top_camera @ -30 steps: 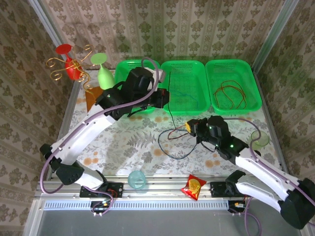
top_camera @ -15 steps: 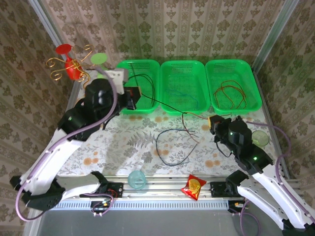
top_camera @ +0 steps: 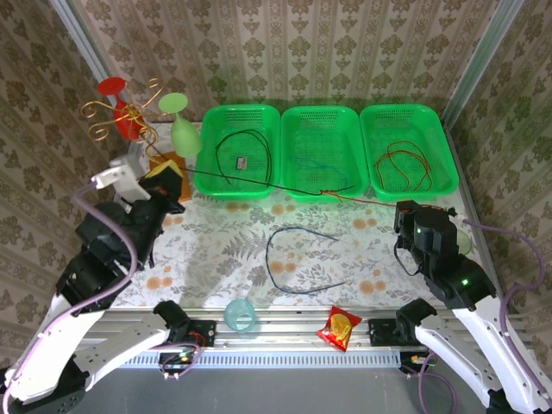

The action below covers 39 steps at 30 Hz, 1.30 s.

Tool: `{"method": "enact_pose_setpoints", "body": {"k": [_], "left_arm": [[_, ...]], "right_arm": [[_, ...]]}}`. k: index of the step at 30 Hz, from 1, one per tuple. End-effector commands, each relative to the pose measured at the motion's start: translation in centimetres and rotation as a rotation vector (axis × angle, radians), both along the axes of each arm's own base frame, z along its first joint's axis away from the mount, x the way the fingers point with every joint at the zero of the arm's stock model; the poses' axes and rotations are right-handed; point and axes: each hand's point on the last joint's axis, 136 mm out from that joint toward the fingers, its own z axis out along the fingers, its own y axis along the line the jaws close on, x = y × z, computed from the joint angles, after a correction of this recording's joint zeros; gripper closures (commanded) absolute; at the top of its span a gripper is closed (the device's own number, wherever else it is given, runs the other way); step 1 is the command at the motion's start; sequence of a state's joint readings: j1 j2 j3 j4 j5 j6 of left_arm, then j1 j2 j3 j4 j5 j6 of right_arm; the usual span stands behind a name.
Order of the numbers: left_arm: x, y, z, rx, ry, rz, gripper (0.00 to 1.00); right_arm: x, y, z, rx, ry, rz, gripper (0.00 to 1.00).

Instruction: Untangle the cables

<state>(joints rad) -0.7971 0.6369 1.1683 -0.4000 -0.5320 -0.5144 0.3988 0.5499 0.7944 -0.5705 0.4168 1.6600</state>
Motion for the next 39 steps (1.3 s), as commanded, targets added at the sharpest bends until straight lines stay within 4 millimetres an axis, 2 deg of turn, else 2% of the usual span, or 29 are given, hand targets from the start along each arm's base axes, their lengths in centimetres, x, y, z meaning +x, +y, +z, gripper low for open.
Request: {"method": "enact_pose_setpoints", "body": {"k": [1,6,14,21,23,27,31,34,39], "left_arm": [[-1.0,4.9,1.8,-0.083,-0.098,0.191,1.00],[-2.5,7.8,1.7,-0.130,-0.143,0.279,1.00],[-4.1,10.8,2.3,-0.130,-0.195,0.372,1.00],[-7.2,15.1,3.6,-0.177,-0.267,0.474,1.00],[-7.7,15.7,3.7,-0.189,-0.273,0.482,1.00],[-7.6,15.6,2.8,-0.194,-0.240,0.466,1.00],[-6.9,14.6,2.0,-0.194,-0.214,0.435,1.00],[-6.3,13.9,1.7,-0.190,-0.203,0.424,1.00],[-5.1,11.9,2.0,-0.155,-0.189,0.375,1.00]], "right_arm": [[-1.6,-3.5,0.7,-0.060,0.001,-0.154,1.00],[-2.9,-5.2,1.5,-0.114,-0.009,-0.212,1.00],[-4.4,-7.3,2.8,-0.195,-0.016,-0.289,1.00],[-5.0,-8.0,3.1,-0.223,-0.018,-0.311,1.00],[-5.0,-8.0,2.9,-0.224,-0.014,-0.313,1.00],[-4.7,-7.8,3.0,-0.217,-0.023,-0.309,1.00],[-3.9,-7.4,3.9,-0.232,-0.046,-0.292,1.00],[-2.8,-6.9,6.3,-0.272,-0.090,-0.270,1.00],[-0.8,-6.4,12.1,-0.365,-0.182,-0.254,1.00]]}}
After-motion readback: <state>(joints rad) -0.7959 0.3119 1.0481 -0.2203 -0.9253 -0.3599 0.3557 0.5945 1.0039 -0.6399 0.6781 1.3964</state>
